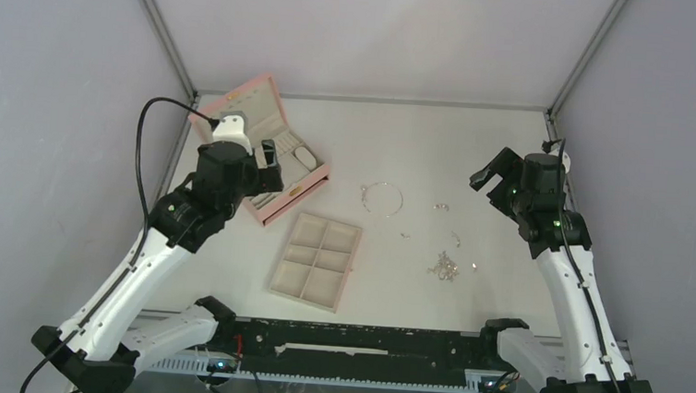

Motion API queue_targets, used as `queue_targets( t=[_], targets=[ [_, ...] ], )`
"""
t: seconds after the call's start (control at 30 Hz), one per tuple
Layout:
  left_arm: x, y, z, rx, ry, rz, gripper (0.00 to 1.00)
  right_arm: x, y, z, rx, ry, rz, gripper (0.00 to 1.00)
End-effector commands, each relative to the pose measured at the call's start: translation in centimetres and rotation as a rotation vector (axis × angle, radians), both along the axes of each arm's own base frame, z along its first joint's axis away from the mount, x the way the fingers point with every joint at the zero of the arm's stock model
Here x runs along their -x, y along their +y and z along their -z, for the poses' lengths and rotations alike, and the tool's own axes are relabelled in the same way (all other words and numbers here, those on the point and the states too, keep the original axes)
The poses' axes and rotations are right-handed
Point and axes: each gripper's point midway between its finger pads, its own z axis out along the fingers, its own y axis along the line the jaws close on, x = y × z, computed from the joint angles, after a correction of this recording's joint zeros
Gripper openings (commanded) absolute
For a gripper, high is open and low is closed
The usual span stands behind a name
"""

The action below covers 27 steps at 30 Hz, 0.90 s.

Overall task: Organize the mixed jewelry
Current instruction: Pick up the jewelry from the center of the board.

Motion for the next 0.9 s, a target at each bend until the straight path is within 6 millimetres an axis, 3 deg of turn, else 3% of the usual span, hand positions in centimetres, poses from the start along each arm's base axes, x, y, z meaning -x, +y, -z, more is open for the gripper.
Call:
queue_targets(
  t=[0.0,0.37,0.63,0.77,0.87],
  targets=[
    [0.0,-0.2,-1.1,0.022,-0.047,0.020,1.00,-0.5,0.0,-1.3,0.012,-0.057,-0.008,1.00],
    [0.2,-0.9,-0.3,0.021,-0.030,0.065,1.00,-0.4,0.1,-1.1,0.018,-0.048,-0.014,1.00],
    [2.1,-8.5,3.1,-0.067,0.069,0.351,1.00,-0.9,1.7,-0.1,0.166,-0.060,-0.041,1.00],
    [2.8,-11.5,5.2,-0.124,0.135,0.404,1.00,-0.9,4.2,1.8,0.230,-0.072,-0.096,1.00],
    [2.8,-12.5,6.0,-0.130,0.169,0.413,1.00,-1.1,6.2,3.1,0.227,-0.053,-0.145,1.00]
  ],
)
